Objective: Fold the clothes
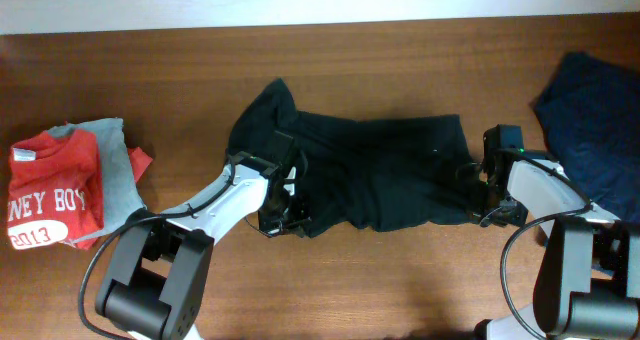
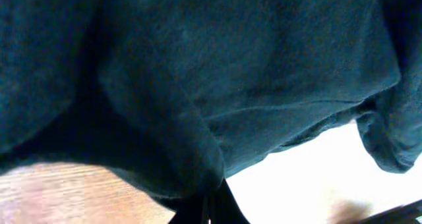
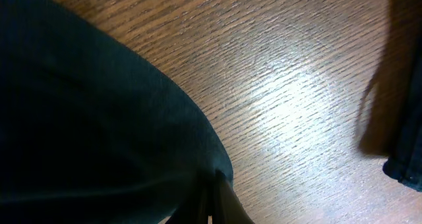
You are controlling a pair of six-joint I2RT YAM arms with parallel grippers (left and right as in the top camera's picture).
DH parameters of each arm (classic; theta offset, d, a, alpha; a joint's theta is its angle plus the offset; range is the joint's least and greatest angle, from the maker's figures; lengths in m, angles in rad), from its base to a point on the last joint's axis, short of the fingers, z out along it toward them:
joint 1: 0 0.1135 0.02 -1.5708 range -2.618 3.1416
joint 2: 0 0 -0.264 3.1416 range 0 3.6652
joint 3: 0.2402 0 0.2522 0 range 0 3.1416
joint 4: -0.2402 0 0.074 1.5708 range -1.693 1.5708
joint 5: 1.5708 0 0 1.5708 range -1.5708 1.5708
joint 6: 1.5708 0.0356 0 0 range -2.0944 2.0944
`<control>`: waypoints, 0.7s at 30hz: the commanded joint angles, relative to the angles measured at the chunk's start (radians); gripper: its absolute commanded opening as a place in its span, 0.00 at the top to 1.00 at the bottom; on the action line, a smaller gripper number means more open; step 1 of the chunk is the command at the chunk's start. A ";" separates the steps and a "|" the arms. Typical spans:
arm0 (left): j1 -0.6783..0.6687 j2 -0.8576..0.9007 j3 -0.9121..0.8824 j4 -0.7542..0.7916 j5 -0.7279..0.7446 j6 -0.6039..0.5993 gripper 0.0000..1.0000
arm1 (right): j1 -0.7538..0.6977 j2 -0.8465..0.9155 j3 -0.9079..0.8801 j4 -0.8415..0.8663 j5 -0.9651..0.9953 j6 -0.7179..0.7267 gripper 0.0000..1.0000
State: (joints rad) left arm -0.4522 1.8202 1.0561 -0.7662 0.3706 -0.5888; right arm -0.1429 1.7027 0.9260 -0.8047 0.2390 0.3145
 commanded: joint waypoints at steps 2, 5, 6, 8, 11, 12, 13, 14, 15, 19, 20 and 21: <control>-0.001 0.000 0.062 -0.081 -0.089 0.024 0.99 | -0.004 0.007 0.017 -0.001 0.024 0.008 0.96; 0.006 -0.016 0.138 -0.187 -0.208 0.043 1.00 | -0.004 0.007 0.017 -0.002 0.020 0.008 0.96; 0.015 -0.027 0.172 -0.228 -0.252 0.056 1.00 | -0.004 0.006 0.022 -0.011 0.000 0.006 0.96; 0.032 -0.050 0.212 -0.266 -0.276 0.089 1.00 | -0.004 -0.001 0.039 -0.036 -0.055 -0.018 0.96; 0.074 -0.108 0.269 -0.301 -0.293 0.142 1.00 | -0.002 -0.045 0.101 -0.116 -0.083 -0.027 0.96; 0.094 -0.137 0.289 -0.311 -0.293 0.161 1.00 | -0.002 -0.069 0.122 -0.141 -0.084 -0.026 0.96; 0.111 -0.160 0.304 -0.320 -0.294 0.173 1.00 | -0.002 -0.102 0.147 -0.166 -0.090 -0.027 0.96; 0.134 -0.193 0.325 -0.333 -0.294 0.187 1.00 | -0.002 -0.136 0.170 -0.187 -0.098 -0.030 0.96; 0.153 -0.223 0.340 -0.342 -0.294 0.197 1.00 | -0.002 -0.168 0.193 -0.205 -0.103 -0.030 0.96; 0.226 -0.339 0.388 -0.378 -0.304 0.237 1.00 | -0.002 -0.306 0.308 -0.297 -0.114 -0.072 0.96; 0.251 -0.378 0.402 -0.388 -0.313 0.241 1.00 | -0.002 -0.346 0.346 -0.324 -0.115 -0.084 0.96; 0.267 -0.401 0.409 -0.390 -0.315 0.243 1.00 | -0.002 -0.375 0.376 -0.345 -0.116 -0.099 0.96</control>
State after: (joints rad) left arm -0.2276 1.5055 1.4261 -1.1435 0.0887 -0.3965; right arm -0.1425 1.4246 1.2163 -1.1141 0.1322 0.2596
